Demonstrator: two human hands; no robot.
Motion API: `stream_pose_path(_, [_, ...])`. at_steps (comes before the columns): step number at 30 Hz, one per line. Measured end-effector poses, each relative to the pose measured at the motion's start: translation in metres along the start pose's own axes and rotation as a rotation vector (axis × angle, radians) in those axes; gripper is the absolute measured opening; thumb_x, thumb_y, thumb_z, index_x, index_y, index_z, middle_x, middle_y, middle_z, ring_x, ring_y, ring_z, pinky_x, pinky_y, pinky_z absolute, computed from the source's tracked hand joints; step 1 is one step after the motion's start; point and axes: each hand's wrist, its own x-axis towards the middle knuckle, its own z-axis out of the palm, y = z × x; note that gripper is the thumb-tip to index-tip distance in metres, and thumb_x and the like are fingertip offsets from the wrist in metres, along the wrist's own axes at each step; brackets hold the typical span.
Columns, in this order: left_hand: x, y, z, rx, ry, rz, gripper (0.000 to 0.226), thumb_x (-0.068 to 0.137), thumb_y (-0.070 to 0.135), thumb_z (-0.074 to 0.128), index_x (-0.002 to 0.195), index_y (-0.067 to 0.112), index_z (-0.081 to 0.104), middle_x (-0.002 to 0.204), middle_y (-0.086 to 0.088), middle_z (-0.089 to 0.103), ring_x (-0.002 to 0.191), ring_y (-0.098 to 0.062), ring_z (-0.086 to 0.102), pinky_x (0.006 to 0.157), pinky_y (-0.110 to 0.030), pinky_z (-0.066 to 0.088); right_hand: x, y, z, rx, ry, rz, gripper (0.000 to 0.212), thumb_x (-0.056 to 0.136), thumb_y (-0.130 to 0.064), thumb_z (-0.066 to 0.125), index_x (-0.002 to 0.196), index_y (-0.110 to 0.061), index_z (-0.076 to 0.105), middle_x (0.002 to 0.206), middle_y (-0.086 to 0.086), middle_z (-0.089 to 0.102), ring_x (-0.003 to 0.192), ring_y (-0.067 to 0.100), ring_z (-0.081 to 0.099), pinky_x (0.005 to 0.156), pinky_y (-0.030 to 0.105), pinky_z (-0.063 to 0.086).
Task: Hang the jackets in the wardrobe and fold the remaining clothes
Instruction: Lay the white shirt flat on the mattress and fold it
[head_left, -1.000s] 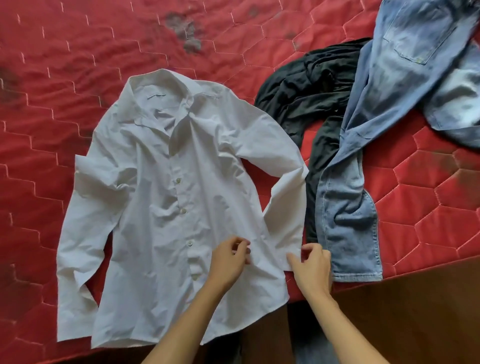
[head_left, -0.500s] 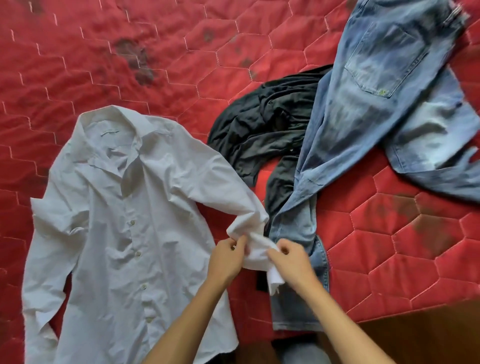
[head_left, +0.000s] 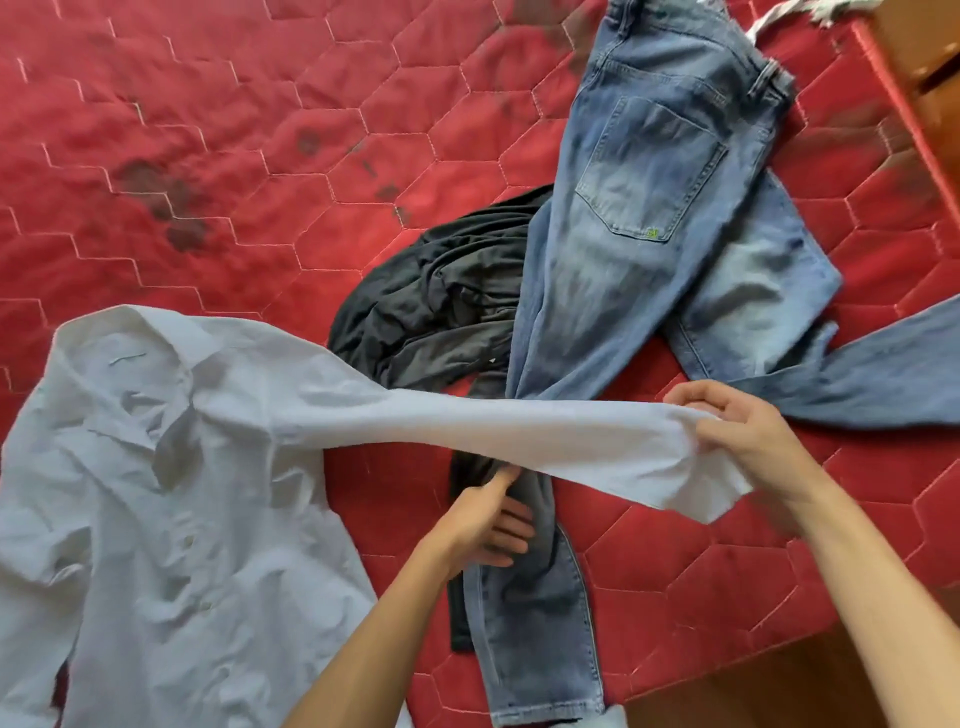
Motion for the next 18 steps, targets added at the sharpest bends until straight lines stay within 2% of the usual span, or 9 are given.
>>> stream_pose_path(3, [-0.003, 0.009, 0.008, -0.047, -0.103, 0.069, 0.033, 0.099, 0.034, 0.042, 0.080, 0.012, 0.056, 0.078, -0.004, 0.059, 0.063, -0.018, 0.055, 0.058, -0.027, 0.042, -0.010, -0.007, -0.005, 0.216, -0.085, -0.012, 0.048, 0.059, 0.005, 0.052, 0.101, -0.010, 0.068, 0.093, 0.001, 0.073, 0.077, 0.010, 0.064, 0.064, 0.014, 0.050])
stream_pose_path(5, [-0.003, 0.012, 0.009, 0.052, -0.039, 0.130, 0.030, 0.099, 0.024, 0.045, 0.087, 0.005, 0.066, 0.081, -0.007, 0.069, 0.067, -0.022, 0.066, 0.059, -0.027, 0.051, -0.008, 0.001, -0.004, 0.203, -0.102, 0.006, 0.061, 0.062, 0.012, 0.049, 0.114, -0.014, 0.067, 0.100, 0.004, 0.074, 0.076, 0.009, 0.067, 0.064, 0.015, 0.052])
stream_pose_path(7, [-0.001, 0.011, 0.008, 0.155, 0.008, 0.175, 0.028, 0.098, 0.023, 0.052, 0.093, 0.002, 0.069, 0.080, -0.011, 0.069, 0.067, -0.023, 0.065, 0.058, -0.027, 0.051, 0.000, 0.019, 0.001, -0.080, -0.005, 0.005, 0.064, 0.065, 0.010, 0.052, 0.118, -0.023, 0.065, 0.097, 0.002, 0.073, 0.069, 0.004, 0.063, 0.060, 0.012, 0.048])
stream_pose_path(8, [0.002, 0.009, 0.006, 0.193, 0.011, 0.167, 0.024, 0.097, 0.022, 0.053, 0.091, 0.004, 0.068, 0.077, -0.010, 0.064, 0.063, -0.022, 0.058, 0.055, -0.027, 0.045, 0.005, 0.031, 0.002, -0.282, 0.065, -0.005, 0.062, 0.066, 0.006, 0.055, 0.117, -0.028, 0.065, 0.096, -0.002, 0.073, 0.073, 0.003, 0.062, 0.063, 0.012, 0.046])
stream_pose_path(10, [0.008, 0.005, 0.000, 0.341, 0.070, 0.118, 0.019, 0.093, 0.022, 0.053, 0.087, 0.010, 0.066, 0.073, -0.004, 0.064, 0.060, -0.017, 0.056, 0.053, -0.026, 0.042, 0.013, 0.053, 0.003, -0.544, 0.185, 0.051, 0.059, 0.071, 0.005, 0.058, 0.118, -0.030, 0.066, 0.093, -0.006, 0.072, 0.091, 0.013, 0.064, 0.075, 0.022, 0.045])
stream_pose_path(12, [0.012, 0.001, -0.006, 0.520, 0.135, 0.082, 0.025, 0.089, 0.029, 0.053, 0.083, 0.012, 0.069, 0.068, 0.002, 0.069, 0.059, -0.014, 0.062, 0.056, -0.027, 0.050, 0.016, 0.069, 0.003, -0.560, 0.232, 0.153, 0.046, 0.075, 0.002, 0.061, 0.109, -0.029, 0.068, 0.088, -0.005, 0.072, 0.096, 0.023, 0.065, 0.078, 0.031, 0.044])
stream_pose_path(14, [0.009, 0.000, -0.011, 0.647, 0.189, 0.096, 0.032, 0.084, 0.033, 0.052, 0.076, 0.010, 0.072, 0.064, 0.000, 0.071, 0.060, -0.017, 0.068, 0.061, -0.031, 0.058, 0.016, 0.074, 0.002, -0.557, 0.236, 0.209, 0.032, 0.077, -0.003, 0.063, 0.091, -0.031, 0.071, 0.086, -0.004, 0.073, 0.094, 0.025, 0.066, 0.080, 0.036, 0.050])
stream_pose_path(16, [-0.001, 0.006, -0.011, 0.746, 0.287, 0.232, 0.032, 0.077, 0.038, 0.053, 0.062, 0.012, 0.066, 0.056, 0.001, 0.067, 0.056, -0.019, 0.066, 0.061, -0.033, 0.057, 0.014, 0.072, -0.001, -0.535, 0.187, 0.205, 0.027, 0.078, -0.003, 0.063, 0.083, -0.027, 0.074, 0.085, -0.001, 0.075, 0.090, 0.024, 0.067, 0.080, 0.038, 0.051])
stream_pose_path(18, [-0.015, 0.016, -0.003, 0.747, 0.380, 0.505, 0.027, 0.078, 0.039, 0.060, 0.062, 0.017, 0.058, 0.056, 0.007, 0.059, 0.055, -0.012, 0.056, 0.060, -0.034, 0.051, 0.009, 0.061, 0.001, -0.405, 0.097, 0.187, 0.032, 0.080, 0.003, 0.062, 0.088, -0.024, 0.076, 0.089, 0.002, 0.077, 0.084, 0.018, 0.066, 0.076, 0.036, 0.051])
